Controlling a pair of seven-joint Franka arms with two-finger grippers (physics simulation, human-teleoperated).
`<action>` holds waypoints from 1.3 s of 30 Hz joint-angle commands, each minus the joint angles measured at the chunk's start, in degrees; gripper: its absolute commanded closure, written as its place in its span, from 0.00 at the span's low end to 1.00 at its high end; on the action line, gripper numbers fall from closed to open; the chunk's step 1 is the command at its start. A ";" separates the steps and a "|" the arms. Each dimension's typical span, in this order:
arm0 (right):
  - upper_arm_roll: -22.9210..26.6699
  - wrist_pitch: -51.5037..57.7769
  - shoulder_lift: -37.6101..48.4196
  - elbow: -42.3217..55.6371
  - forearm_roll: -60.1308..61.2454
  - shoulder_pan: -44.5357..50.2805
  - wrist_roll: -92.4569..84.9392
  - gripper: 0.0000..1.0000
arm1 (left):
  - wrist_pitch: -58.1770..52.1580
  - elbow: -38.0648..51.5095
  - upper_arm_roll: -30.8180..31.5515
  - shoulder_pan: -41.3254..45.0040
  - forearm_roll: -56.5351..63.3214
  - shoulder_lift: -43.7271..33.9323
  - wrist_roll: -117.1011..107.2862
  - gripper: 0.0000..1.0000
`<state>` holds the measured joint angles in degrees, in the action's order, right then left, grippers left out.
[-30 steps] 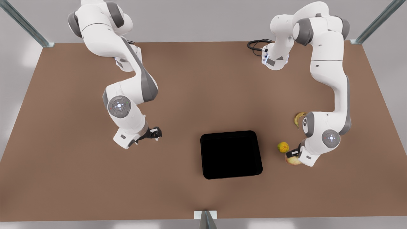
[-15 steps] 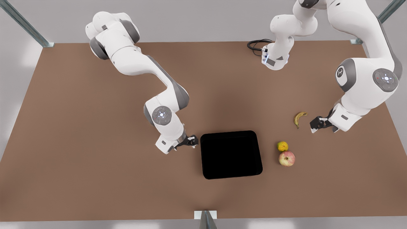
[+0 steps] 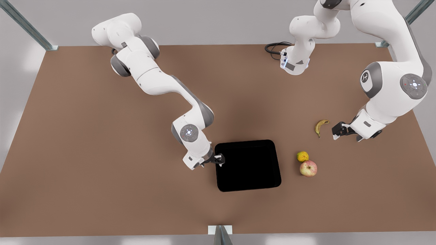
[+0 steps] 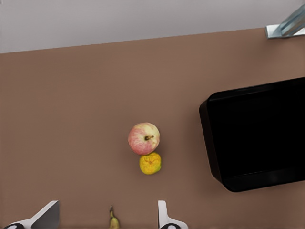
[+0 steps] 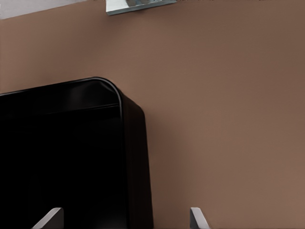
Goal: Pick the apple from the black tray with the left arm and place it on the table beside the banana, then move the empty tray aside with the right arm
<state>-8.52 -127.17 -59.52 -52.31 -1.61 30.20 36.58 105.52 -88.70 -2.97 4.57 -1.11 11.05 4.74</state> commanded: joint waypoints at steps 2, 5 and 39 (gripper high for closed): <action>0.08 -4.49 -1.91 1.16 0.03 1.00 6.13 0.01 | -0.14 0.02 -0.02 0.00 0.05 -0.06 4.84 0.00; 0.17 -5.81 -3.32 1.33 0.03 1.70 6.40 0.03 | -1.72 0.02 -0.02 0.00 0.05 -0.15 4.67 0.00; -2.38 19.58 6.87 1.07 0.03 -3.31 -5.11 0.86 | -1.72 0.64 -0.11 -0.09 0.40 -0.15 4.84 0.00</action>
<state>-10.85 -121.73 -54.21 -51.23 -1.08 27.54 39.17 103.82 -88.10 -3.07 4.48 -0.75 10.92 9.07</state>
